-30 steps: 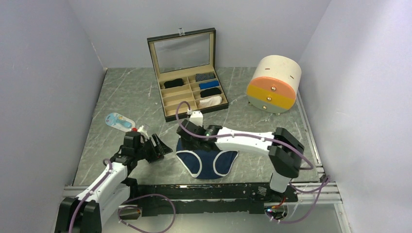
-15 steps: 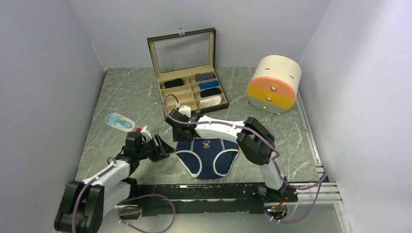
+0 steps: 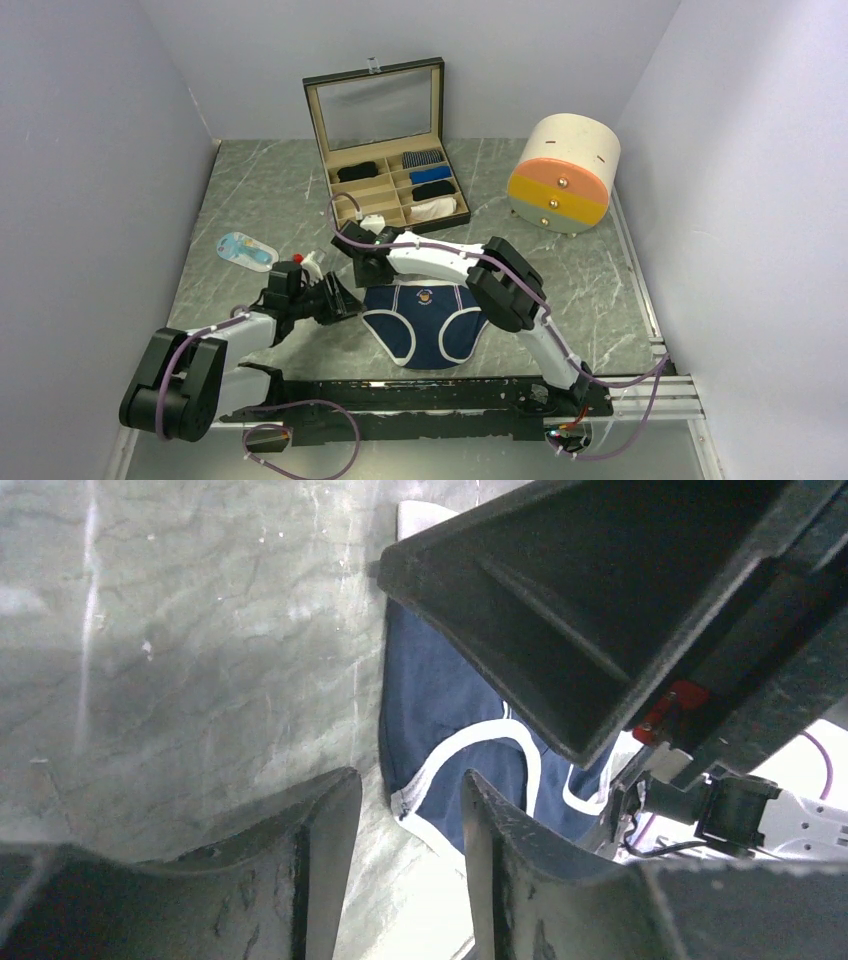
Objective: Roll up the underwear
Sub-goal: Fold the underwear at the center of the board.
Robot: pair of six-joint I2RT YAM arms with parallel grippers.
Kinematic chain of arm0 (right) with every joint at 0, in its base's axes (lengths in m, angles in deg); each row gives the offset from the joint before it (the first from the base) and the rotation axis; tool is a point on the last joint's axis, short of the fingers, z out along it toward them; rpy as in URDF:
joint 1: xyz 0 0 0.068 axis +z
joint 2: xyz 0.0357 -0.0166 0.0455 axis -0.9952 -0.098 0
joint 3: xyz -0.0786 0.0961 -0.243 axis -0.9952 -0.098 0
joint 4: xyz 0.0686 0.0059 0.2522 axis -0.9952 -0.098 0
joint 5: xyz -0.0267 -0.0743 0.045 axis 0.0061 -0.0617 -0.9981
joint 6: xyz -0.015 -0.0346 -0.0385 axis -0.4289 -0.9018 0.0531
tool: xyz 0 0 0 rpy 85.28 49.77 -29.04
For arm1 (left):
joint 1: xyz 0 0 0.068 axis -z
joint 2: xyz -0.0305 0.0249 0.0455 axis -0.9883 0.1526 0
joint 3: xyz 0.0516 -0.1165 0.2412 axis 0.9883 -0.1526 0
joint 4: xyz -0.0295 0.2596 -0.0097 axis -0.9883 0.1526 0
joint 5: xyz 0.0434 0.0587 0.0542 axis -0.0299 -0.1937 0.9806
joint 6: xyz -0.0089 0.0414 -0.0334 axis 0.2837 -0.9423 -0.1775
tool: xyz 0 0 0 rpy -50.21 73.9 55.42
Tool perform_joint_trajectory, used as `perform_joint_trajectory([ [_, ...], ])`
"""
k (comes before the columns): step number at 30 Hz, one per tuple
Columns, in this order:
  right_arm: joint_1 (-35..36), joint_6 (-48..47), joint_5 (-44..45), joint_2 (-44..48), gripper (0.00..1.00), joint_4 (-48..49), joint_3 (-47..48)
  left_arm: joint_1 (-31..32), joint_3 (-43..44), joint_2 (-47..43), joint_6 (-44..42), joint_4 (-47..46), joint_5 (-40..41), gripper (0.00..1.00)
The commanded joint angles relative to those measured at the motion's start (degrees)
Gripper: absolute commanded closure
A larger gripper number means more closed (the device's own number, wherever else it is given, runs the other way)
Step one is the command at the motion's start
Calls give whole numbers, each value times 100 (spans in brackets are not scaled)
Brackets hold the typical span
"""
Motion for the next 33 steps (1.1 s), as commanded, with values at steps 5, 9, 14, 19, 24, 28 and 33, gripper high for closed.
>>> perform_joint_trajectory([
  [5,7,-239,286,-184,61,-456,481,163,-138,105,-479,683,722,54],
  [9,46,-233,340,-239,62,-488,520,181,-129,139,-531,719,741,56],
  [14,101,-206,427,-452,67,-646,711,238,-79,202,-633,770,752,62],
  [19,151,-109,678,-570,72,-824,808,383,27,278,-717,889,851,62],
  [24,166,-119,641,-565,72,-842,878,465,264,317,-904,1282,1175,62],
  [28,182,-132,605,-474,70,-842,970,574,354,331,-911,1346,1293,62],
  [33,198,-149,603,-442,68,-874,1147,854,416,491,-824,1299,1493,62],
])
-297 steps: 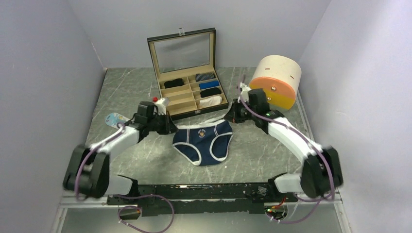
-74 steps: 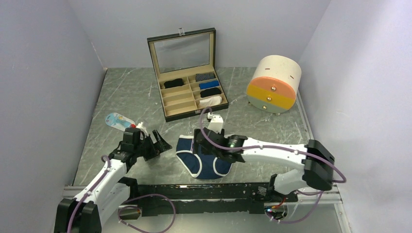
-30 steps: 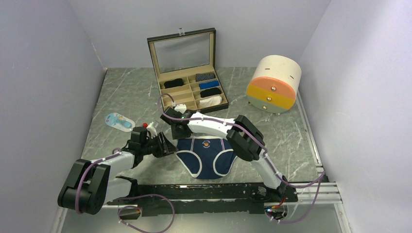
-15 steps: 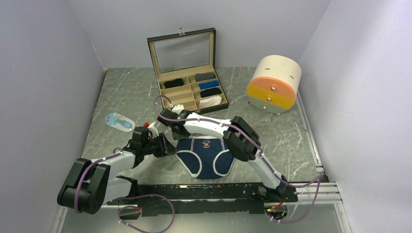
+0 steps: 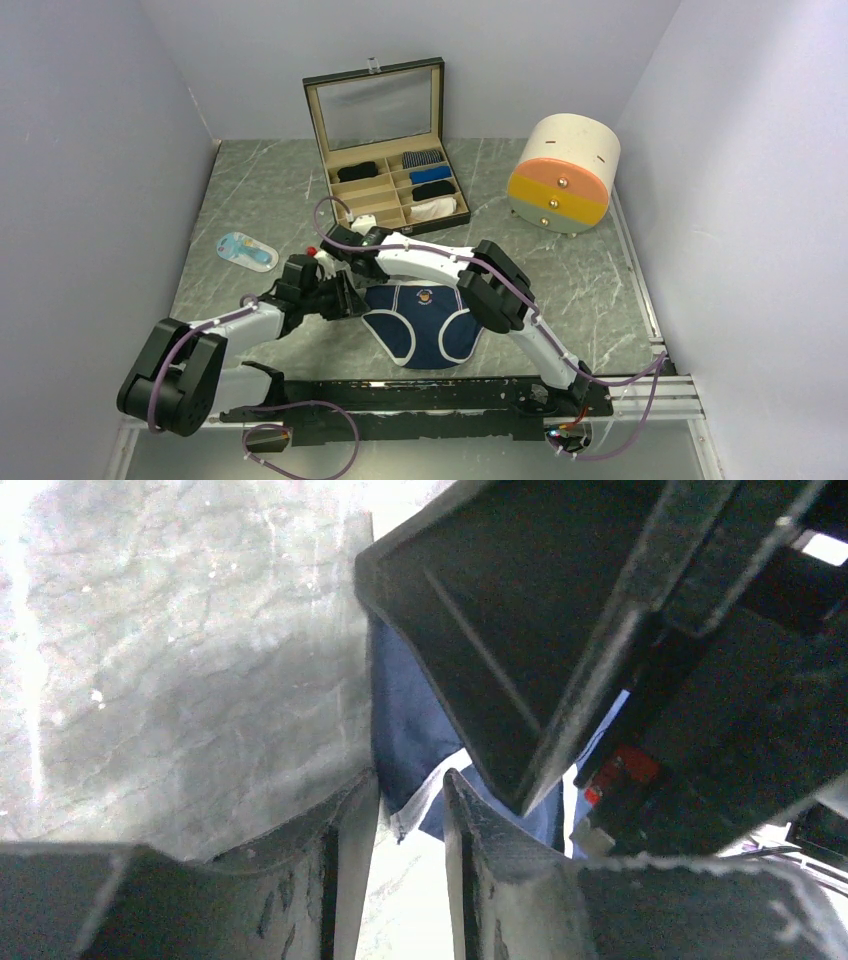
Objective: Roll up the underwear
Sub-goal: Fold the underwear at the center of the board.
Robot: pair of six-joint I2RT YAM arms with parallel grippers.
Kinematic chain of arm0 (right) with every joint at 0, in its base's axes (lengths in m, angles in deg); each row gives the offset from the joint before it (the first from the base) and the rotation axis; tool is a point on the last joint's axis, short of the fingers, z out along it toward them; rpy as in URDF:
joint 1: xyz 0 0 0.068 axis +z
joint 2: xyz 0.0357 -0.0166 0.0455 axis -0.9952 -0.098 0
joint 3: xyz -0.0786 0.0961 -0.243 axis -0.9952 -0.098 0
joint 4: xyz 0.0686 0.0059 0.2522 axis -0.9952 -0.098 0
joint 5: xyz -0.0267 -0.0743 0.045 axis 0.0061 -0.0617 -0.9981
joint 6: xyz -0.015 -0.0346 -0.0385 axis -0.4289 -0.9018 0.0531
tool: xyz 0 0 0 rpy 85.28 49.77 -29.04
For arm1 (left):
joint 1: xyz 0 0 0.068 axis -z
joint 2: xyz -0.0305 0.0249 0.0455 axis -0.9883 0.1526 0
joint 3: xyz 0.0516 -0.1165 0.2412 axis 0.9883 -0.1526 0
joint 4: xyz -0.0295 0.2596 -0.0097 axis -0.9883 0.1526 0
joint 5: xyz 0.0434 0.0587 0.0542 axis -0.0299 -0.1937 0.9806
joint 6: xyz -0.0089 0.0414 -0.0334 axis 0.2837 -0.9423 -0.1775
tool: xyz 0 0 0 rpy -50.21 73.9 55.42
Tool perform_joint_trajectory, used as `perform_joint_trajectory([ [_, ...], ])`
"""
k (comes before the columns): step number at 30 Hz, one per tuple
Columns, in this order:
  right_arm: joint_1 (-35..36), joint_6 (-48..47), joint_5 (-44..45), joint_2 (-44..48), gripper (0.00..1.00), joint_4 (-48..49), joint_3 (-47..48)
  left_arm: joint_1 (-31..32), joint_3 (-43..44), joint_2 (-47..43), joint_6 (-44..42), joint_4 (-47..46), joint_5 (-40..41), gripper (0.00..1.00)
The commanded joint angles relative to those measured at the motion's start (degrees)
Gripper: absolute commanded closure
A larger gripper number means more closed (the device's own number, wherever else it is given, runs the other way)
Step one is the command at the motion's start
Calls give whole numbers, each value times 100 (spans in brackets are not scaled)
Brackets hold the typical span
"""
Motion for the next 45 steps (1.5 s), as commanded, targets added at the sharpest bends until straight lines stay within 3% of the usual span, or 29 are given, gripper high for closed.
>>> perform_joint_trajectory([
  [1,30,30,68,-38,68,-117,385,189,-141,363,-211,611,747,62],
  [9,37,40,119,-270,69,-322,533,198,-33,637,-332,716,932,72],
  [18,38,-6,55,-434,72,-273,558,198,-10,555,-288,759,895,74],
  [24,32,-42,62,-426,88,-277,602,198,115,552,-278,773,790,89],
  [28,-24,-129,-102,-200,90,-139,546,198,406,372,-357,1232,821,95],
  [37,-359,-279,-1215,907,91,1272,-853,300,1017,-201,-276,1949,523,95],
  [45,-939,-96,-2483,2271,92,3287,-2967,1139,1533,-371,286,2105,786,95],
])
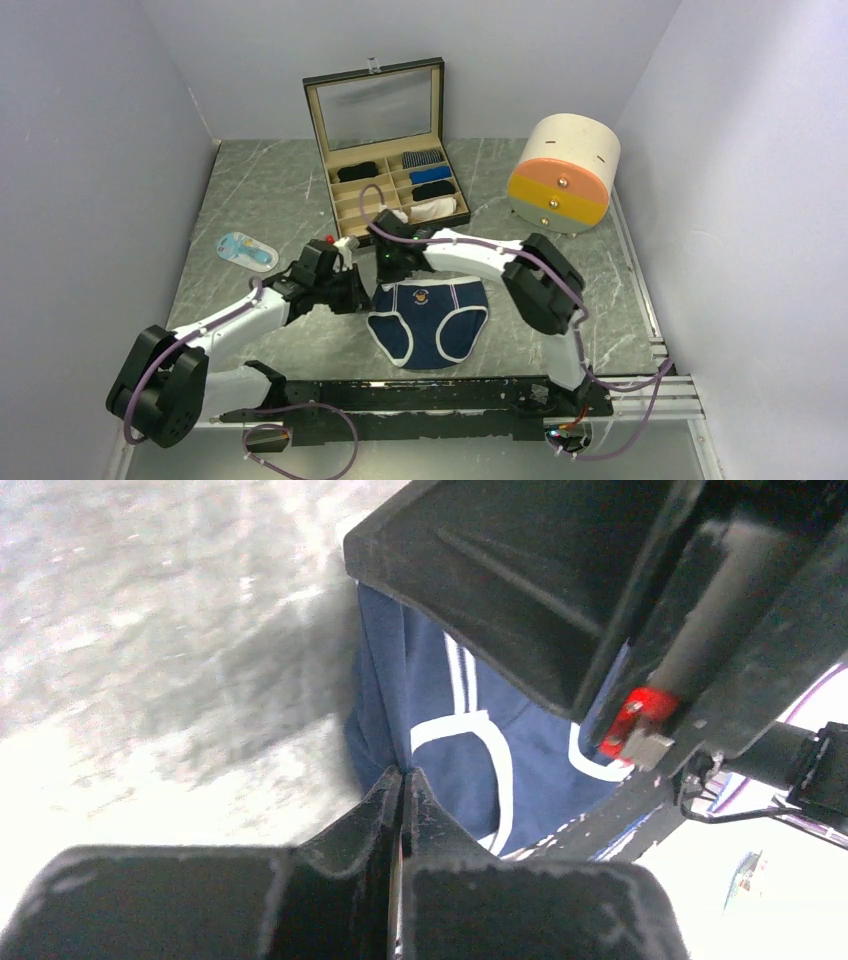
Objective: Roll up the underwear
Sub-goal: Fold the underwear at the center of the board.
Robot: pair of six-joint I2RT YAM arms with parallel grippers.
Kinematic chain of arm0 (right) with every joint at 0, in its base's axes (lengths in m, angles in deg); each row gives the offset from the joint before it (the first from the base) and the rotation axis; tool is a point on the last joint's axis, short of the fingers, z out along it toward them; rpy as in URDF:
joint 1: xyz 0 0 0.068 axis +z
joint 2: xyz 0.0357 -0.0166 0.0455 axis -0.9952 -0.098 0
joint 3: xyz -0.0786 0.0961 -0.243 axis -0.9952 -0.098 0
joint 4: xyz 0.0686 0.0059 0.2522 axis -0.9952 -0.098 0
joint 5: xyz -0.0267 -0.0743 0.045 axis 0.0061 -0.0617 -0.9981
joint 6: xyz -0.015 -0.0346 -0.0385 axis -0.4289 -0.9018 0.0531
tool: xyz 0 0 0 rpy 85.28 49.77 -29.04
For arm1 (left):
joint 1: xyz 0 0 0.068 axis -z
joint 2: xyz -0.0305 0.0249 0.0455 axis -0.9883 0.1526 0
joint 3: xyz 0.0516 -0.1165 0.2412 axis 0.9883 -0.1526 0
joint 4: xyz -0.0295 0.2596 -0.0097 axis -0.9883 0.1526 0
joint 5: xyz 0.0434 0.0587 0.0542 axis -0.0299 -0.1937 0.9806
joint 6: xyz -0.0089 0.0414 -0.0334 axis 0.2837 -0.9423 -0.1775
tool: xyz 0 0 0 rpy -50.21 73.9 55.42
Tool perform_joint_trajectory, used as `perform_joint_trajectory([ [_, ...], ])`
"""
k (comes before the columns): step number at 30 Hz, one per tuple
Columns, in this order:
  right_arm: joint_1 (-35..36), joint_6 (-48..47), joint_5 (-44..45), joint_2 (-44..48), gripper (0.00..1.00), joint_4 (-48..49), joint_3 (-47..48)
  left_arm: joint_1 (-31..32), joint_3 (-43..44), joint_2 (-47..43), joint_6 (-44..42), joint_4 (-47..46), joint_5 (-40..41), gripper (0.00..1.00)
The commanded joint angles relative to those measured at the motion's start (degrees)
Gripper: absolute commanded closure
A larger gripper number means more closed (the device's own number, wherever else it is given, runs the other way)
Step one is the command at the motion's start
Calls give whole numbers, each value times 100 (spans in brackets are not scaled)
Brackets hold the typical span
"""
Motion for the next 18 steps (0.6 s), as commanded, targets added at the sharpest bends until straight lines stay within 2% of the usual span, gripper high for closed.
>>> perform_joint_trajectory([
  [1,-369,74,-1008,980,92,1670,-1006,411,393,-45,343,150,308,95],
  [6,-673,-111,-1516,1710,92,2389,-1876,853,705,100,588,72,544,95],
  [18,-1709,-548,-2042,2989,91,2552,-3255,2442,1639,1057,1492,-415,1211,95],
])
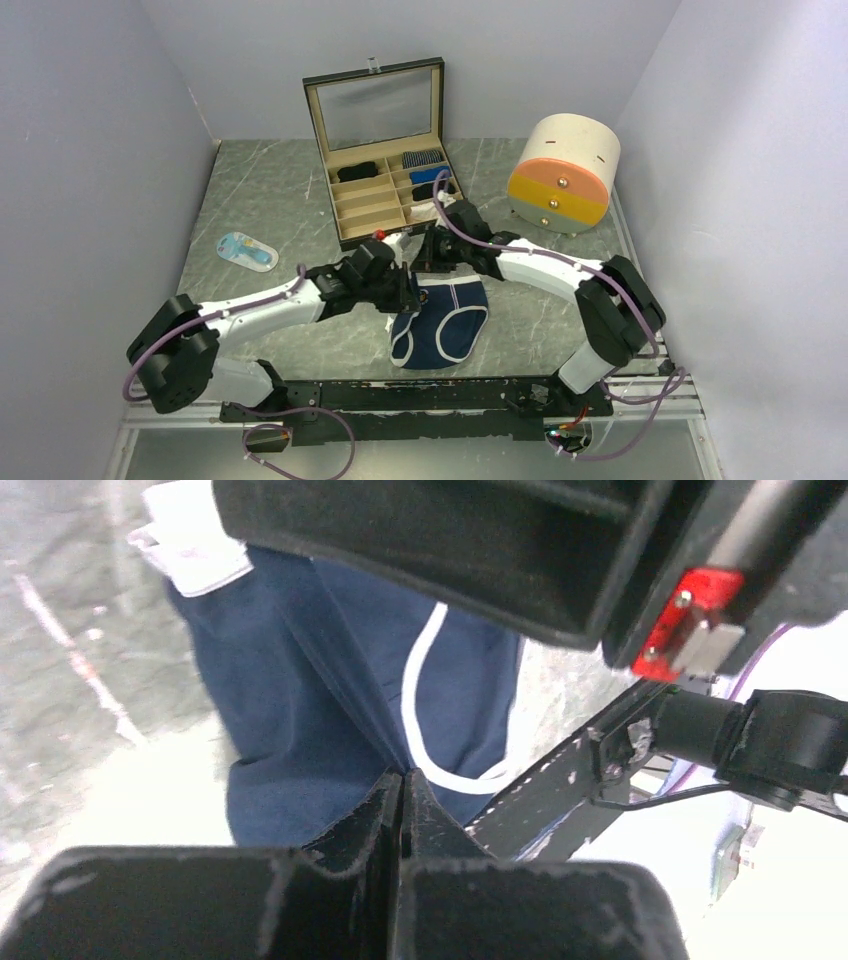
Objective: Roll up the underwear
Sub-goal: Fold the underwear at the center of the board.
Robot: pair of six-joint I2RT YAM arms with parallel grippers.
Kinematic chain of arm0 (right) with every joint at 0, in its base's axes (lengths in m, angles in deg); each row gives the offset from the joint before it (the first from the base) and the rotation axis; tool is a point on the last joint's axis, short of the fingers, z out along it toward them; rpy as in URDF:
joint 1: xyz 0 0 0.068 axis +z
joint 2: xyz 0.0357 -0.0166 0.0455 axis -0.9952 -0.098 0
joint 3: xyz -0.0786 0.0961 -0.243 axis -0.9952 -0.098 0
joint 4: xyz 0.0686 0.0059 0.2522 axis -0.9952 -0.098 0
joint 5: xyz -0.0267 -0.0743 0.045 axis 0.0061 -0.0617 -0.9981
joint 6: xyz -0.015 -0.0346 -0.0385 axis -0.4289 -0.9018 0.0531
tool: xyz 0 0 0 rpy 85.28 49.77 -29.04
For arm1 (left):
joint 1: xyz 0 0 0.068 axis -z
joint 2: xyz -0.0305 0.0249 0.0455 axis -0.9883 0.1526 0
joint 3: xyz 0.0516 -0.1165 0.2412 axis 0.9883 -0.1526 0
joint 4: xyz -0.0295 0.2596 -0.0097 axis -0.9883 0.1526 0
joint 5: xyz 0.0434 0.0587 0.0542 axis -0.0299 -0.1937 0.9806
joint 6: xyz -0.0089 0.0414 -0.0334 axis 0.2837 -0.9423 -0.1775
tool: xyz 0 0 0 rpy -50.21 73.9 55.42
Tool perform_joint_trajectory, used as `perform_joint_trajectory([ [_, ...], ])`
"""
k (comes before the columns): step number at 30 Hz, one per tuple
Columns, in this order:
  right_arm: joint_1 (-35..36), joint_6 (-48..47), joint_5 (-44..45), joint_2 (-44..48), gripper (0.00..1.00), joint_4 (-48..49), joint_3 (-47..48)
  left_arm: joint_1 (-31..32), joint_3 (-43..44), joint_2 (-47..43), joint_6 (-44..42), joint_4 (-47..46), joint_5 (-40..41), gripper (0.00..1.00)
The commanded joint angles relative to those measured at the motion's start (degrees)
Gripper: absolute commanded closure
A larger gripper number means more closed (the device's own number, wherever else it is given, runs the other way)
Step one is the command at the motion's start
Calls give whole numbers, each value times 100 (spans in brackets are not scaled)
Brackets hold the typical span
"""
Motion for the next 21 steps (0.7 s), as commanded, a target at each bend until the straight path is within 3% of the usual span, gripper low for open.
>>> perform_joint_trajectory([
  [1,-468,-319,-270,625,91,392,-447,411,396,384,523,-352,231,95],
  [10,-1293,-467,-326,1247,91,159,-1197,1111,1257,1576,810,-746,242,95],
  [21,-1780,-632,160,1446,90,-414,-1425,1396,1882,2381,1064,-1006,153,95],
])
